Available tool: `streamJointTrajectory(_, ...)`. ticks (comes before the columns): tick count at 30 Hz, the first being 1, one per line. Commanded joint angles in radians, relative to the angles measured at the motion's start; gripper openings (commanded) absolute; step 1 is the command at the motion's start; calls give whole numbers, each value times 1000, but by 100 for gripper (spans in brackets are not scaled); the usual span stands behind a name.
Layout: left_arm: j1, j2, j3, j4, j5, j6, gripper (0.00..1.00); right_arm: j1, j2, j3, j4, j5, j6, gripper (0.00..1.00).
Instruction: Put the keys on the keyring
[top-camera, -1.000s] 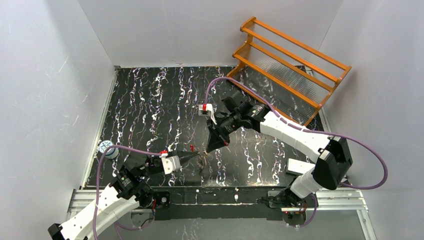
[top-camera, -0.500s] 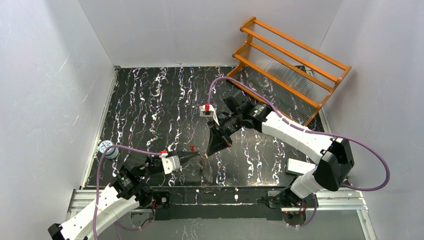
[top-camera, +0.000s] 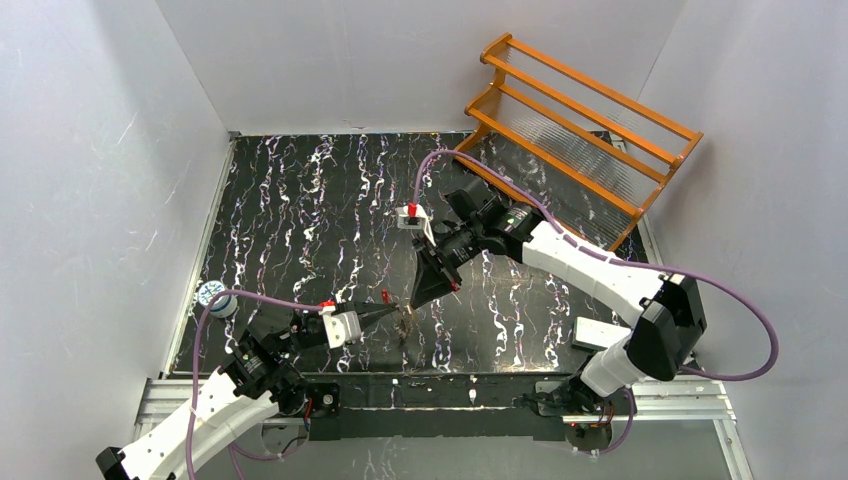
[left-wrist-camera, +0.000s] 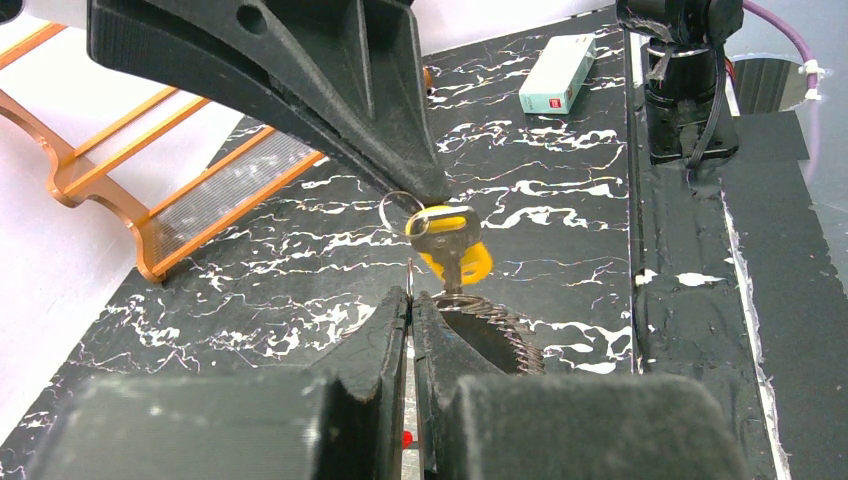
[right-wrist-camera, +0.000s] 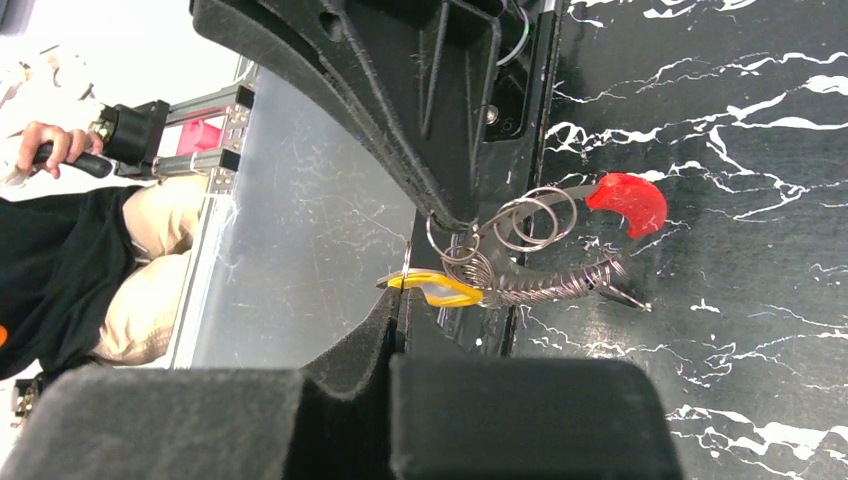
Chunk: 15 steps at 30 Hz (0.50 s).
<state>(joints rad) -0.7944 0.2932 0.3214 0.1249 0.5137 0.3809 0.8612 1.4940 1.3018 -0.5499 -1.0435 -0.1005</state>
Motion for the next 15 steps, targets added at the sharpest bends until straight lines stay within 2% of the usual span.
streamJointTrajectory(1, -2, -1, 5, 19, 16, -9, 0, -2, 24, 58, 27, 29, 40, 1)
streamJointTrajectory(15, -2, 3, 7, 19, 16, -11, 0, -2, 47, 41, -4, 79, 40, 1)
